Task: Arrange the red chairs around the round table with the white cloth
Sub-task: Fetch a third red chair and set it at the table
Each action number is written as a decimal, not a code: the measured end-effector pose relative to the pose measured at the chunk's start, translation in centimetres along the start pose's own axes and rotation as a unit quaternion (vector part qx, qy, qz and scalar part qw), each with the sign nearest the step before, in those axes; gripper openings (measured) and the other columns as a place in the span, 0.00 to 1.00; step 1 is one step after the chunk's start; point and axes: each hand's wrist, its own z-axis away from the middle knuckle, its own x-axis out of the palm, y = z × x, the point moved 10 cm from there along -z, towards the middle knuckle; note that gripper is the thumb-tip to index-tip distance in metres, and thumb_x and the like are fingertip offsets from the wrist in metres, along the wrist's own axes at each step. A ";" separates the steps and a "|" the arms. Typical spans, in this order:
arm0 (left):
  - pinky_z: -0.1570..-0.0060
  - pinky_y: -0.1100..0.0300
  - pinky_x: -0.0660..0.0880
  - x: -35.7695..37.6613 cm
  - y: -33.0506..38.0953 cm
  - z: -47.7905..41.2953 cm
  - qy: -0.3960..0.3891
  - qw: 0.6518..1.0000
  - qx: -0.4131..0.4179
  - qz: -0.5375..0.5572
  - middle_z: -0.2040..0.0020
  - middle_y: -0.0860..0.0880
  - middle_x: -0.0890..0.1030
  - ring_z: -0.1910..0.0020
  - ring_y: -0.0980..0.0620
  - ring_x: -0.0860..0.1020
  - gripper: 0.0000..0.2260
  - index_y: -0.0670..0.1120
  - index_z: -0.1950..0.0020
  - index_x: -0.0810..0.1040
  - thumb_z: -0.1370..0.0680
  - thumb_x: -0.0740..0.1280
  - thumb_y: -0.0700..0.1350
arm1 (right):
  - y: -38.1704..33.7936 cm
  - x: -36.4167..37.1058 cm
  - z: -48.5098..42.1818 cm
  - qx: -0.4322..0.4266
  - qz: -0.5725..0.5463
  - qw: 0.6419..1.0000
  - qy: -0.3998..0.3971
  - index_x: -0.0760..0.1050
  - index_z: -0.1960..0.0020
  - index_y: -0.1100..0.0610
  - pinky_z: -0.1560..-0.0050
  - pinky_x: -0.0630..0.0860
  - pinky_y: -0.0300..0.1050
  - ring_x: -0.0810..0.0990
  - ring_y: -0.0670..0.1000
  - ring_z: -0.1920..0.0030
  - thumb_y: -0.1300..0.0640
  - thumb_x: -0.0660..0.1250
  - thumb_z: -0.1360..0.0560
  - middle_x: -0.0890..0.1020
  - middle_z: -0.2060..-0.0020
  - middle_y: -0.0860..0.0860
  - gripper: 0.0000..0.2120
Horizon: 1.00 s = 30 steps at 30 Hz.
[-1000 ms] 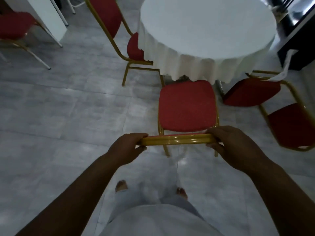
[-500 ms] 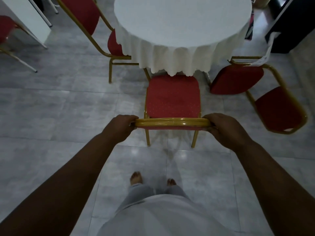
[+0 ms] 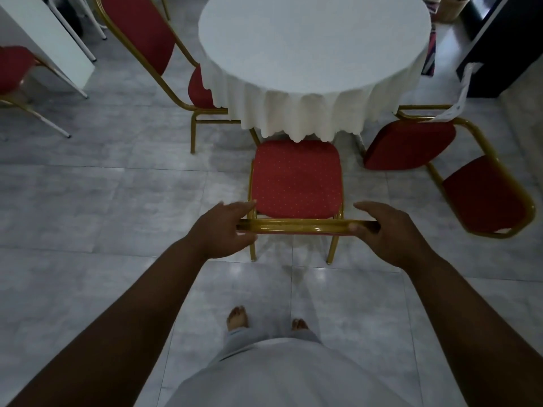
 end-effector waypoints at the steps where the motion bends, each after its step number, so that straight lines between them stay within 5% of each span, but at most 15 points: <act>1: 0.26 0.49 0.56 -0.6 0.9 -0.3 0.033 0.999 0.022 0.010 0.25 0.48 0.67 0.25 0.50 0.63 0.34 0.51 0.23 0.60 0.26 0.59 0.63 | -0.1 -0.3 -0.3 0.013 -0.008 1.000 0.013 0.71 0.31 0.55 0.36 0.63 0.44 0.71 0.55 0.32 0.44 0.64 0.24 0.75 0.34 0.55 0.26; 4: 0.24 0.46 0.50 -0.6 1.9 -2.0 0.106 0.994 0.009 0.040 0.22 0.48 0.59 0.22 0.50 0.53 0.35 0.49 0.21 0.55 0.24 0.50 0.66 | -0.2 -0.1 -1.5 0.036 -0.009 0.998 0.043 0.64 0.27 0.57 0.31 0.52 0.47 0.54 0.56 0.23 0.40 0.54 0.20 0.67 0.27 0.55 0.29; 7: 0.23 0.46 0.48 1.3 1.7 -3.4 0.106 0.993 -0.044 0.037 0.20 0.48 0.54 0.21 0.50 0.48 0.38 0.47 0.21 0.51 0.24 0.45 0.69 | 0.4 0.8 -2.5 0.054 0.026 0.996 0.071 0.59 0.24 0.59 0.26 0.52 0.55 0.49 0.55 0.22 0.34 0.44 0.23 0.62 0.24 0.57 0.37; 30: 0.24 0.49 0.51 -2.1 -1.6 -12.0 0.166 0.986 -0.031 0.013 0.22 0.48 0.60 0.22 0.49 0.53 0.35 0.46 0.22 0.55 0.22 0.48 0.66 | 1.1 0.4 -11.2 0.071 0.050 0.989 0.121 0.56 0.23 0.58 0.26 0.49 0.57 0.49 0.55 0.22 0.34 0.44 0.23 0.63 0.24 0.55 0.37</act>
